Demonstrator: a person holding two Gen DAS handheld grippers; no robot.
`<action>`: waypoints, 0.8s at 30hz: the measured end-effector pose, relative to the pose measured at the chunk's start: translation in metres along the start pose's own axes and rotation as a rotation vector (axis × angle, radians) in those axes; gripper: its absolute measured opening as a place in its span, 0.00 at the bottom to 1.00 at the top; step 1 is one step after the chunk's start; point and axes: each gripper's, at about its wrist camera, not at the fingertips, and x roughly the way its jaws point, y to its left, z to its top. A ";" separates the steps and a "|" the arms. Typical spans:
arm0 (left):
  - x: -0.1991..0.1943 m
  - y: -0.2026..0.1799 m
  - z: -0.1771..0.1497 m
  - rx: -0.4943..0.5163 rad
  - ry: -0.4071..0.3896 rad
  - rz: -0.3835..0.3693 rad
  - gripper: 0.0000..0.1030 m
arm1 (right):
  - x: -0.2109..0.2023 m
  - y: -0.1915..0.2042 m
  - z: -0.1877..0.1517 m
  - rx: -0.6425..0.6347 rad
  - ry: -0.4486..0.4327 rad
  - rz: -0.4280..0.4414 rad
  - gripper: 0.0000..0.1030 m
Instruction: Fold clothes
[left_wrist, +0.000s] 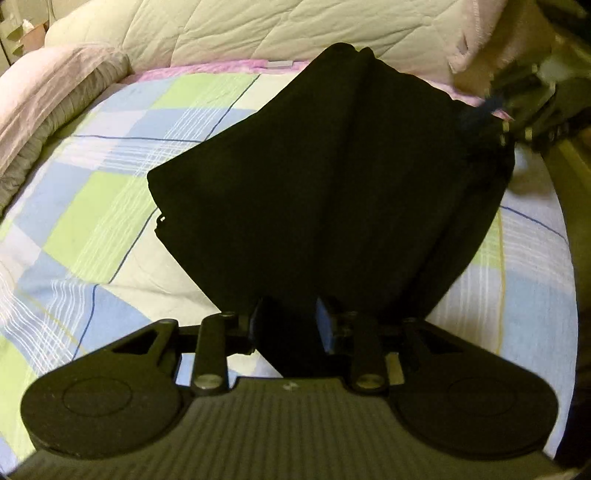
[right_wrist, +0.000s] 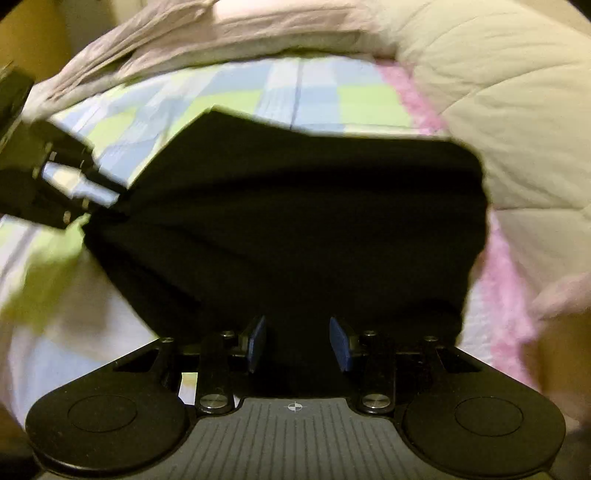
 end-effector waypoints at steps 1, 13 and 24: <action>0.000 0.001 -0.002 -0.009 -0.004 -0.001 0.28 | -0.004 0.004 0.003 0.004 -0.024 -0.005 0.41; -0.023 -0.018 0.018 -0.060 -0.118 -0.002 0.30 | -0.010 0.033 -0.004 0.151 -0.079 0.011 0.41; 0.000 -0.038 -0.008 0.041 0.010 0.015 0.31 | 0.002 0.043 -0.012 0.147 -0.022 0.060 0.44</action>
